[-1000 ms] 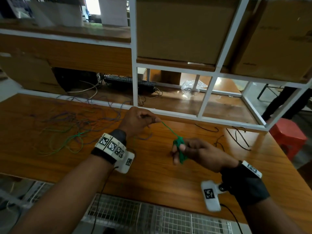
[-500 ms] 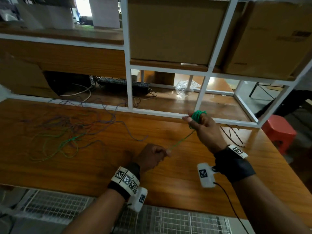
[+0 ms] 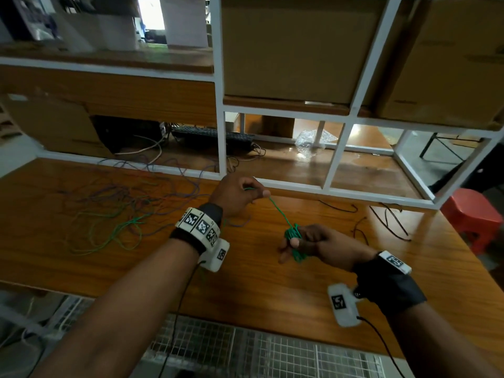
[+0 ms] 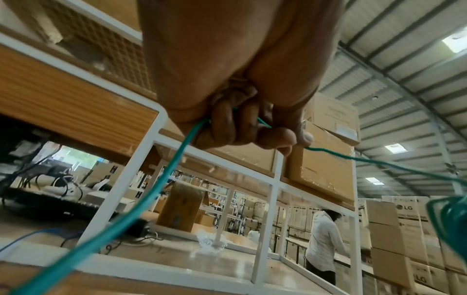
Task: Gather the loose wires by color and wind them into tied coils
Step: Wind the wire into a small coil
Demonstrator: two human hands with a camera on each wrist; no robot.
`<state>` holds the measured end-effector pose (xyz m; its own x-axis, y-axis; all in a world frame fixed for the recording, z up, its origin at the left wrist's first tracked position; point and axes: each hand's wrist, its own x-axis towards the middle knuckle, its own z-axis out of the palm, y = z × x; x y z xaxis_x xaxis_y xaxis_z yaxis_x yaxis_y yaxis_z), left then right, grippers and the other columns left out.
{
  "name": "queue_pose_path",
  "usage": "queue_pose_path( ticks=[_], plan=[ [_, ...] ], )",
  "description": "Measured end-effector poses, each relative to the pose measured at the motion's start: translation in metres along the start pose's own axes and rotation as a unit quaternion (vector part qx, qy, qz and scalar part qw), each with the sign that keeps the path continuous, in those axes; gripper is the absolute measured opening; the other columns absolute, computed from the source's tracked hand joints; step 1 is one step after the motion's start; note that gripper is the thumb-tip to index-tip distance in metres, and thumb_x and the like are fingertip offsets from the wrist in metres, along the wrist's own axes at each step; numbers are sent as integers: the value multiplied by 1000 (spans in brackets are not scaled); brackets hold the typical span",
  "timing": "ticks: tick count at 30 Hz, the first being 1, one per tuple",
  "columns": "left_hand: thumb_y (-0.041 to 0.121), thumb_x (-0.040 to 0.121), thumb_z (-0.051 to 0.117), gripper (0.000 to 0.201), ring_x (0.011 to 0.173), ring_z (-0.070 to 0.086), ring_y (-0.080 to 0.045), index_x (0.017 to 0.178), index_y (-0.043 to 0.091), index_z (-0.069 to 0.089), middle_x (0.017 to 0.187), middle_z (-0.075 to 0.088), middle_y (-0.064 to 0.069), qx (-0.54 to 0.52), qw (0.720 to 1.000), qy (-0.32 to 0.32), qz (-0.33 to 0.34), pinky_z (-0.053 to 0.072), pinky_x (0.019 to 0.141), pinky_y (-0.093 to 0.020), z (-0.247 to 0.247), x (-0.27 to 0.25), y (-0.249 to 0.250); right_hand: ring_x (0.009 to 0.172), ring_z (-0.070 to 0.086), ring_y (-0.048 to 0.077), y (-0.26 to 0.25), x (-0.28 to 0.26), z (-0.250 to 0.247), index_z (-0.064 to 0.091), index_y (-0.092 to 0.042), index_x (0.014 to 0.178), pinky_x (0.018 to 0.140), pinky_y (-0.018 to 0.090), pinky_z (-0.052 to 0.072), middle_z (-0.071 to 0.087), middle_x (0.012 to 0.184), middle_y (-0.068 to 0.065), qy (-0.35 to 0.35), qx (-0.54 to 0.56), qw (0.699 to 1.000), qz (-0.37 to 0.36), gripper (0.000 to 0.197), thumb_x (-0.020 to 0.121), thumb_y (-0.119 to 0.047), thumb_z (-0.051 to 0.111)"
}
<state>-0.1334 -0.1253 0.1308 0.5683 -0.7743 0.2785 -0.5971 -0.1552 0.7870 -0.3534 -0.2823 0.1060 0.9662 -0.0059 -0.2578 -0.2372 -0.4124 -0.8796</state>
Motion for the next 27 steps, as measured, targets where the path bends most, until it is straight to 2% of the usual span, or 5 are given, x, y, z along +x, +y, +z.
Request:
queue_pose_path(
  ticks=[7,11,17,22,27],
  plan=[
    [19,92,70,5,67,65,-7,91,19,75,73,71,14,-143,986,-30,-84,47,55,-13,31,-7,-4,120,52,44,-16,2,7,68,-6,121,99,38,50,72,117,16,27,380,912,-154,29,102,-27,62],
    [4,100,55,19,44,50,0,105,-4,72,61,62,4,-198,970,-120,-74,38,43,-13,67,-32,5,119,66,21,-38,9,-6,53,-2,141,85,19,59,66,136,17,179,529,802,-213,41,110,-27,44],
    [29,101,58,27,50,53,-4,97,7,73,62,62,1,-115,982,-142,-40,44,55,-24,88,-54,5,96,70,15,-27,28,-23,66,-15,118,77,33,59,74,112,2,497,-87,856,-115,22,109,-26,49],
    [33,95,65,15,54,59,0,84,26,71,63,65,10,-31,997,-71,-14,48,57,-24,47,-48,-2,84,60,7,-12,16,-14,58,-24,115,62,17,42,62,99,-5,238,-297,920,90,31,99,-50,61],
    [39,94,65,21,55,60,3,90,19,73,66,66,10,69,989,-129,18,43,52,-13,16,-24,20,87,69,15,-8,12,-1,68,-22,99,78,38,57,71,94,-6,100,-325,940,23,23,105,-39,54]
  ],
)
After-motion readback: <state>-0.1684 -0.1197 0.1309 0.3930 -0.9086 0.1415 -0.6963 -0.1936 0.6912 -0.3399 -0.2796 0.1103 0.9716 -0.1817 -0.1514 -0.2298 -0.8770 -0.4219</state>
